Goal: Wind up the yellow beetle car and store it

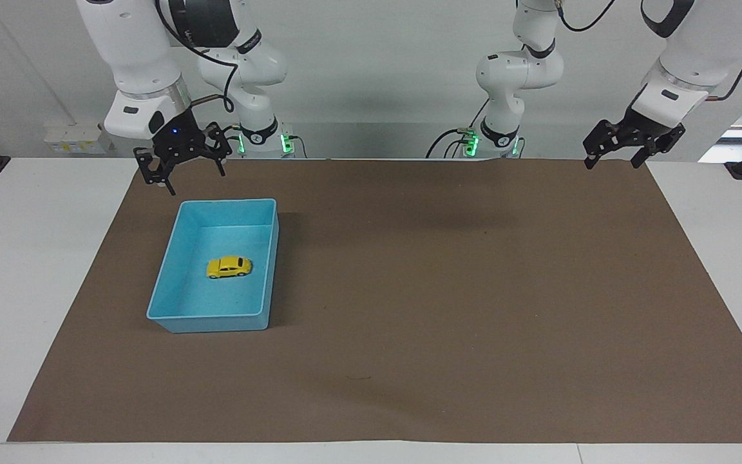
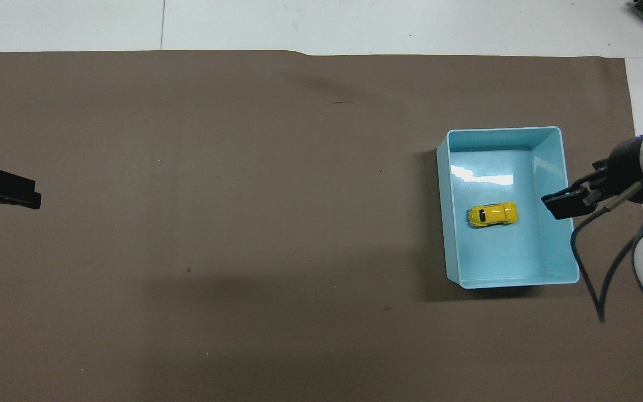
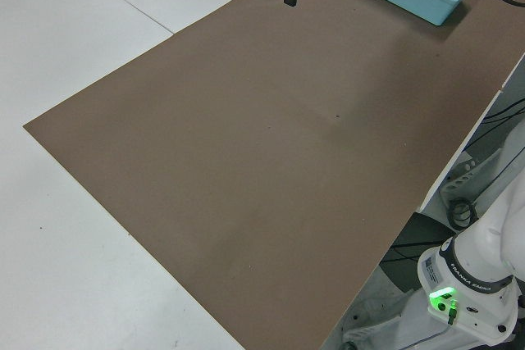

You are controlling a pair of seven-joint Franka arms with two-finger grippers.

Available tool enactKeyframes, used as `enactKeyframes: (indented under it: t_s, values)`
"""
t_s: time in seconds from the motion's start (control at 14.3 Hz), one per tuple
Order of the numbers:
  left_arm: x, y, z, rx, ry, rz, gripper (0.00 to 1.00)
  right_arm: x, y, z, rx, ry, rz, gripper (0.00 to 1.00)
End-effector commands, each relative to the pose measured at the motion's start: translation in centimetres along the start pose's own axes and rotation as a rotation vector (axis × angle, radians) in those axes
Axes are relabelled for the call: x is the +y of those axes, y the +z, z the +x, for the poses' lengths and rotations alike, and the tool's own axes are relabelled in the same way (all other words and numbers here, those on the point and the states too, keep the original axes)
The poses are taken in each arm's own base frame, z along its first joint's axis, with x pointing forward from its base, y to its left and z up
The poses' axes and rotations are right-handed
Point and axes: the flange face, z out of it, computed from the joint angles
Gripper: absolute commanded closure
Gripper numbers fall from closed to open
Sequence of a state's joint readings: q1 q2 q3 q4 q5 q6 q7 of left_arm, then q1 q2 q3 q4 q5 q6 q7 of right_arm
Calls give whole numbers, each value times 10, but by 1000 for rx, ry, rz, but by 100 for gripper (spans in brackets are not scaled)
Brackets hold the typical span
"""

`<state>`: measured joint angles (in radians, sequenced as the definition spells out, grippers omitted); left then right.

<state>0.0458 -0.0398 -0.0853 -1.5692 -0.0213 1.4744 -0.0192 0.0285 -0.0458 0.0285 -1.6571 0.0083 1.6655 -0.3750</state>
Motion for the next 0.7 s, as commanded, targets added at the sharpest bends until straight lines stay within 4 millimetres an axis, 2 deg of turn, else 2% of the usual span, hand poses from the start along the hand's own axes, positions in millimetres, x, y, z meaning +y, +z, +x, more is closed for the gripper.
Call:
enactKeyframes:
  t_s: [0.0,0.21,0.35,0.63]
  values:
    - [-4,-3,0,-11,8,12,0,7,-7,0,7,190,34,0]
    - [-4,-3,0,-11,8,12,0,7,-14,-1,6,290,19,0]
    - [-4,-3,0,-11,8,12,0,15,-22,-4,12,341,13,0]
    - [-4,-3,0,-11,8,12,0,26,-21,-13,-18,419,12,0]
